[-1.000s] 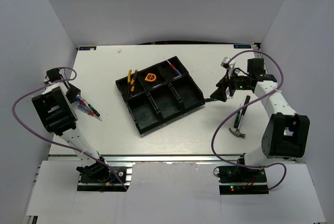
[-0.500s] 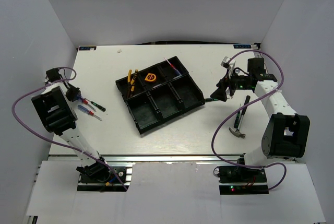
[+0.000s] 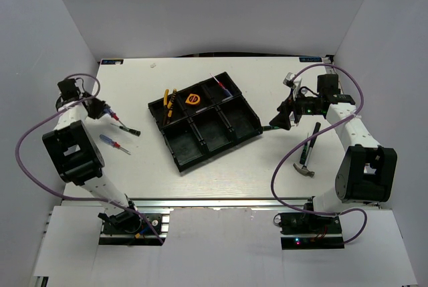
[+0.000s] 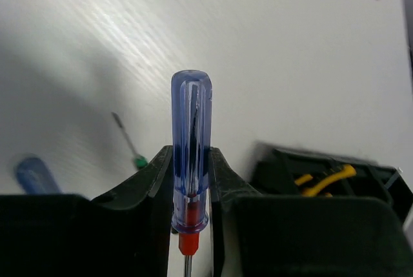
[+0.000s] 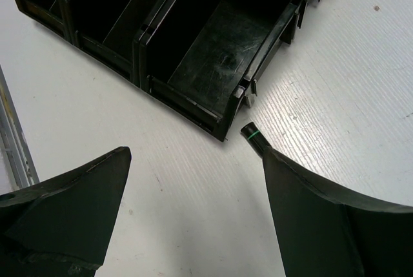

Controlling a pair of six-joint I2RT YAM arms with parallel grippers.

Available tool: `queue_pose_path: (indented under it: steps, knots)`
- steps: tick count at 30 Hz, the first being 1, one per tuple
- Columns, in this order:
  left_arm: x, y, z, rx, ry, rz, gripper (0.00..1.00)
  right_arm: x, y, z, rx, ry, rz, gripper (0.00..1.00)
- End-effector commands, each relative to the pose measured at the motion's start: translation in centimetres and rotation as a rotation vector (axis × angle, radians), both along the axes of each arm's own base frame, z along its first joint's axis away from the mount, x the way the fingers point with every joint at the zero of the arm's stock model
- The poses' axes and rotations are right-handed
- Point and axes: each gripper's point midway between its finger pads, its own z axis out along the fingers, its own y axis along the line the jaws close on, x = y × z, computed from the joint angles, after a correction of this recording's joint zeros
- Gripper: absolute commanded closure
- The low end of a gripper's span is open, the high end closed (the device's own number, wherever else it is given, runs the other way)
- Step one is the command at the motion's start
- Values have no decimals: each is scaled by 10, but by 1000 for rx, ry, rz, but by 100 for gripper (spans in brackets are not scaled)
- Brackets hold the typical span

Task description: Sort the tools into containers

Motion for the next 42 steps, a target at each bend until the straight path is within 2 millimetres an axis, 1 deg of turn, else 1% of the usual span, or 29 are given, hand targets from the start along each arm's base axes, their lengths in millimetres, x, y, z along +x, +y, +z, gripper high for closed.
queue_pose_path:
  steps: [1, 2, 4, 5, 6, 7, 8, 9, 10, 11, 12, 13, 14, 15, 16, 17, 18, 19, 21, 22, 23, 25, 29, 34, 35, 36, 39, 40, 42]
  knots:
    - [11, -53, 47, -52, -126, -130, 100, 0, 3, 19, 26, -47, 19, 11]
    - [17, -83, 59, -64, -155, -203, 100, 0, 4, 20, 28, -49, 22, 11]
    - [27, -115, 80, -90, -208, -263, 100, 0, 4, 20, 26, -48, 24, 11]
    - [31, -147, 95, -105, -250, -341, 100, 0, 4, 22, 28, -49, 26, 11]
    - [36, -164, 110, -129, -285, -356, 100, 0, 4, 22, 29, -48, 27, 11]
    - [40, -179, 120, -158, -310, -367, 100, 0, 4, 23, 28, -50, 29, 11]
    - [45, -211, 132, -189, -349, -414, 100, 0, 4, 23, 29, -50, 30, 11]
    - [49, -227, 144, -199, -377, -440, 100, 0, 4, 23, 30, -49, 30, 11]
    - [49, -263, 150, -232, -382, -496, 100, -1, 4, 24, 29, -50, 30, 11]
    - [52, -279, 154, -259, -390, -518, 100, -1, 4, 25, 30, -51, 32, 11]
    - [58, -298, 145, -277, -371, -550, 100, -2, 4, 26, 29, -57, 33, 11]
    - [61, -329, 162, -288, -404, -608, 100, -2, 4, 26, 27, -61, 35, 11]
    - [66, -342, 162, -294, -405, -626, 100, -3, 4, 27, 25, -65, 35, 11]
    - [75, -359, 142, -302, -368, -646, 100, -4, 4, 27, 25, -66, 36, 11]
    - [79, -385, 159, -310, -405, -696, 100, -5, 4, 26, 25, -65, 36, 11]
    - [84, -397, 157, -313, -406, -714, 100, -7, 4, 26, 25, -68, 36, 11]
    - [94, -411, 133, -313, -370, -725, 100, -7, 4, 27, 26, -71, 37, 11]
    - [99, -431, 148, -313, -409, -757, 100, -9, 4, 25, 27, -68, 36, 11]
    - [108, -448, 140, -305, -402, -781, 100, -10, 5, 28, 30, -79, 33, 10]
    - [115, -459, 114, -303, -359, -793, 100, -11, 5, 27, 32, -75, 31, 11]
    - [122, -465, 129, -292, -391, -801, 100, -12, 5, 29, 35, -78, 28, 11]
    - [133, -472, 117, -280, -377, -806, 100, -12, 6, 31, 41, -88, 25, 11]
    - [137, -469, 95, -235, -336, -796, 100, -13, 6, 31, 47, -91, 17, 11]
    - [138, -459, 65, -161, -283, -790, 91, -12, 6, 30, 52, -81, 16, 11]
    - [138, -458, 56, -151, -258, -785, 88, -12, 7, 29, 53, -78, 18, 11]
    - [138, -458, 54, -147, -253, -788, 85, -11, 6, 30, 52, -79, 16, 11]
    - [139, -457, 48, -138, -238, -781, 73, -10, 6, 31, 49, -76, 17, 11]
    - [139, -456, 50, -134, -240, -779, 67, -10, 6, 31, 49, -78, 18, 11]
    - [140, -454, 49, -127, -236, -772, 63, -10, 6, 31, 50, -75, 18, 11]
